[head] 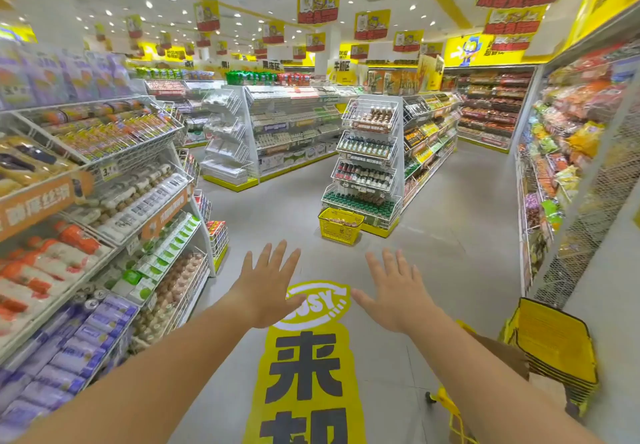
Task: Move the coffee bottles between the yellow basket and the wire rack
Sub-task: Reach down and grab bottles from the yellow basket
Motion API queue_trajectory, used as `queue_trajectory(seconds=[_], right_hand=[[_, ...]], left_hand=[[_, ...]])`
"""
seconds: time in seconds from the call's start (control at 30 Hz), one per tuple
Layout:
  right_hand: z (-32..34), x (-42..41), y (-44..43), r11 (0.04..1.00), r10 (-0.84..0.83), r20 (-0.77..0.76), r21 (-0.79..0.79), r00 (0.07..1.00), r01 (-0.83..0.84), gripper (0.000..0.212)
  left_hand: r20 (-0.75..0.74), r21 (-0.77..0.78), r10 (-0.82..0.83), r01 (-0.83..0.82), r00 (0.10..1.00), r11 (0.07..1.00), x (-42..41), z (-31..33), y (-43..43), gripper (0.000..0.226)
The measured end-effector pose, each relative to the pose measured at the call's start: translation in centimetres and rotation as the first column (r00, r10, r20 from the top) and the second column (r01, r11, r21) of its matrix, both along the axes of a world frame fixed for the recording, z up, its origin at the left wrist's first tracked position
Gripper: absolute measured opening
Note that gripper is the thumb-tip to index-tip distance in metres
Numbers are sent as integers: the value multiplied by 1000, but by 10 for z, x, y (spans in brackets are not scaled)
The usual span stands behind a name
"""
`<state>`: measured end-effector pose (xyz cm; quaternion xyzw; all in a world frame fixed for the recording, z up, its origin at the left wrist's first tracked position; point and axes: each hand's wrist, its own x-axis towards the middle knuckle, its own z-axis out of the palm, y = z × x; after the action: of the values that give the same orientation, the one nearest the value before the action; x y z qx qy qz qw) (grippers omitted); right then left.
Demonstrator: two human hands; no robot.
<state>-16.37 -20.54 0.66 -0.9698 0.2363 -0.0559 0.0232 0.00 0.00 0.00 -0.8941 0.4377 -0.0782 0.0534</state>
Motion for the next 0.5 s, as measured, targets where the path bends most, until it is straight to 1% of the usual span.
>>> queue_trajectory(seconds=[0.17, 0.33, 0.5], right_hand=[[-9, 78, -42, 1000, -20, -8, -23, 1000, 20, 83], [1, 164, -97, 996, -79, 2, -48, 997, 79, 80], [5, 240, -153, 992, -112, 11, -57, 994, 112, 79]], left_hand=[[-26, -17, 2, -2, 1000, 1000, 82, -6, -50, 85], [-57, -1, -35, 35, 998, 999, 170, 5, -105, 82], [-52, 16, -49, 50, 997, 999, 252, 12, -160, 79]])
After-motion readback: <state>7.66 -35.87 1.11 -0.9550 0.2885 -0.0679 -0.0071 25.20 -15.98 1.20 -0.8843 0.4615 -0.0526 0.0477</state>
